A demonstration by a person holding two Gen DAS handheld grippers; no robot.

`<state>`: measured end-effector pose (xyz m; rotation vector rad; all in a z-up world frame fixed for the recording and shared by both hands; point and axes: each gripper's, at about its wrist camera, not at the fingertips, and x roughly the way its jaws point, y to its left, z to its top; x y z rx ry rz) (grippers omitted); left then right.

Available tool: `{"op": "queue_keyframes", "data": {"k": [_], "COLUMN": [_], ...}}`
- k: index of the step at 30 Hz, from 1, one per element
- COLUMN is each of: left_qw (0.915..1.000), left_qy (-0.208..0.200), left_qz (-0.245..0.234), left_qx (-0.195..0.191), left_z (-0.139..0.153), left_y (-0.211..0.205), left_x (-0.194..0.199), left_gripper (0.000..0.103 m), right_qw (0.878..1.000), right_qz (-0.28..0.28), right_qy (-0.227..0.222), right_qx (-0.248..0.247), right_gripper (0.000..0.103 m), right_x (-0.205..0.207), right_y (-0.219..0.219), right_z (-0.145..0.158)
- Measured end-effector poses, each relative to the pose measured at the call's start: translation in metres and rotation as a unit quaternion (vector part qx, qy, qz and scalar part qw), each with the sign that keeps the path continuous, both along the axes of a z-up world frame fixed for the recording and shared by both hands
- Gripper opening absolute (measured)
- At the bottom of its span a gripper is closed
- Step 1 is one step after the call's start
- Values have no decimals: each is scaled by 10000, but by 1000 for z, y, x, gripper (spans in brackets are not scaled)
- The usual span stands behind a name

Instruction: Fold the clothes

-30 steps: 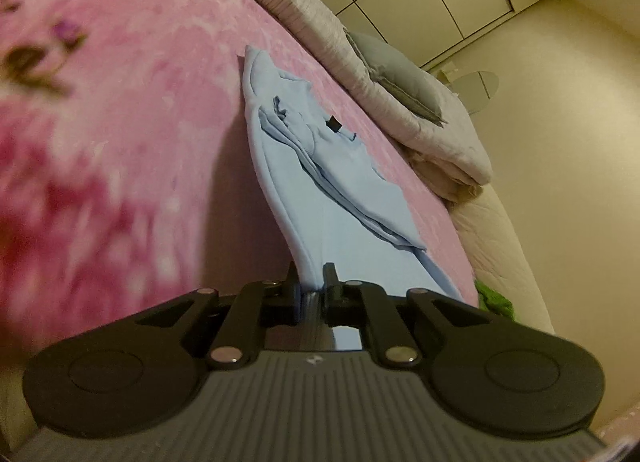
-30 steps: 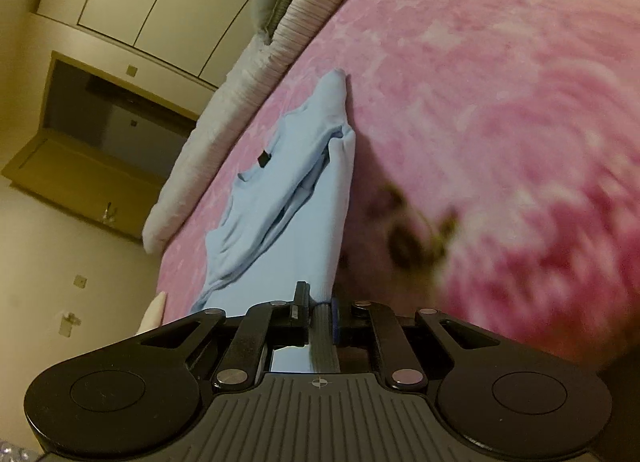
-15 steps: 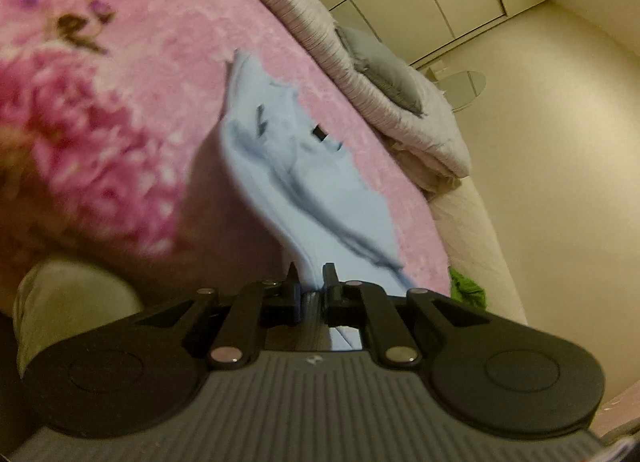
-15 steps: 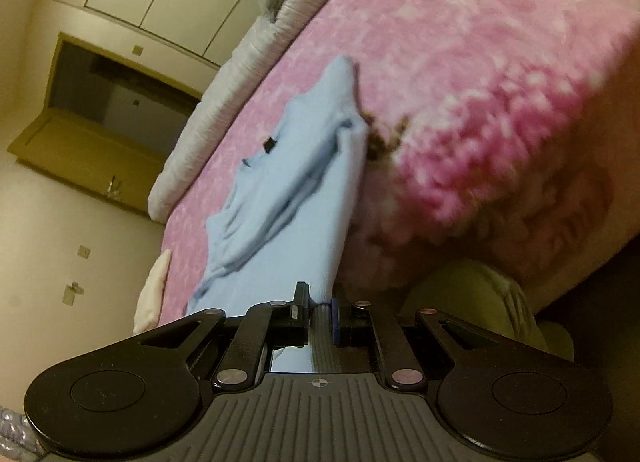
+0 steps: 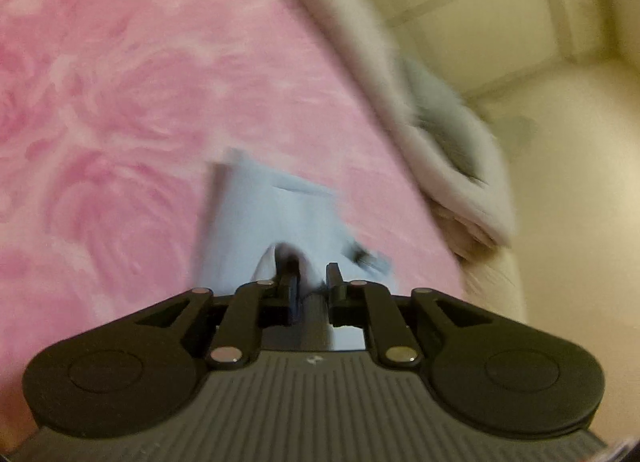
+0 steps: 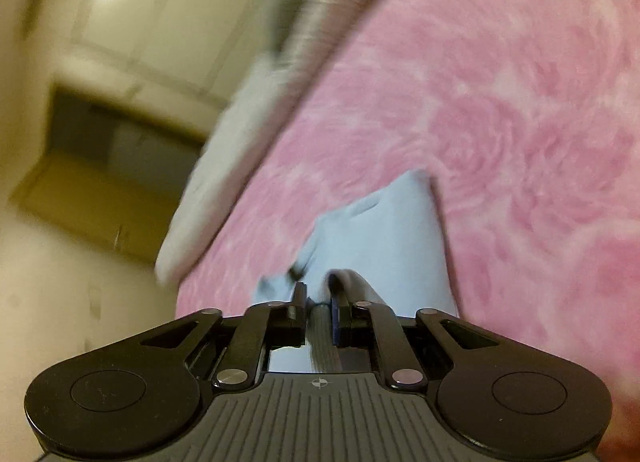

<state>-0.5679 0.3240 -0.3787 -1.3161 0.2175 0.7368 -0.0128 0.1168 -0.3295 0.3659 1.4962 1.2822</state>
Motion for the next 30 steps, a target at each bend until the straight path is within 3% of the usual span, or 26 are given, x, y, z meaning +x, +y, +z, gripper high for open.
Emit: {"op": "queue_keyframes", "data": {"k": [1, 3, 5, 8, 10, 12, 14, 16, 18, 20, 21, 22, 23, 25, 30], "left_qw": [9998, 9995, 9993, 9971, 9958, 9888, 9748, 9542, 9353, 9279, 9240, 9218, 9223, 9285, 9616], "left_qy": [32, -39, 65, 356, 641, 969, 1291, 1715, 2061, 2222, 2302, 2342, 2327, 2282, 1933], "left_qz": [112, 208, 365, 630, 250, -355, -956, -1540, -2021, -2214, -2310, -2354, -2326, -2082, -1211], "left_qx": [-162, -239, -73, 219, 610, 1082, 1546, 1908, 2045, 2014, 1998, 2000, 2029, 2059, 1528], "left_z": [-9, -17, -15, -6, 7, 22, 37, 44, 41, 33, 29, 26, 23, 18, 10], "left_y": [11, 23, 24, 21, 7, -10, -27, -44, -59, -62, -63, -61, -55, -39, 8], "left_x": [1, -2, -11, -28, -25, -16, -7, 7, 19, 29, 35, 40, 46, 55, 58], "left_gripper": [9, 10, 10, 10, 10, 10, 10, 10, 10, 10, 10, 10, 10, 11, 11], "right_qw": [9985, 9952, 9946, 9934, 9954, 9913, 9677, 9441, 9128, 8740, 8519, 8445, 8419, 8495, 8872], "right_qz": [-203, -493, -652, -1009, -878, -132, 801, 1460, 2107, 2736, 3043, 3114, 3113, 2888, 1715], "right_qy": [295, 478, 581, 373, -254, -1298, -2336, -2909, -3459, -3980, -4229, -4327, -4380, -4374, -4250], "right_qx": [-402, -702, -560, -387, -273, 179, 513, 523, 528, 529, 528, 515, 499, 595, 533], "right_gripper": [22, 36, 39, 42, 42, 42, 42, 42, 37, 22, 20, 19, 18, 18, 18], "right_x": [8, 21, 34, 53, 57, 45, 17, -8, -33, -59, -71, -77, -80, -77, -44], "right_y": [17, 30, 29, 11, 1, -8, -16, -20, -24, -27, -29, -26, -20, -3, 43], "right_z": [-16, -32, -37, -35, -25, -3, 12, 12, 12, 11, 11, 6, 1, -5, -11]}}
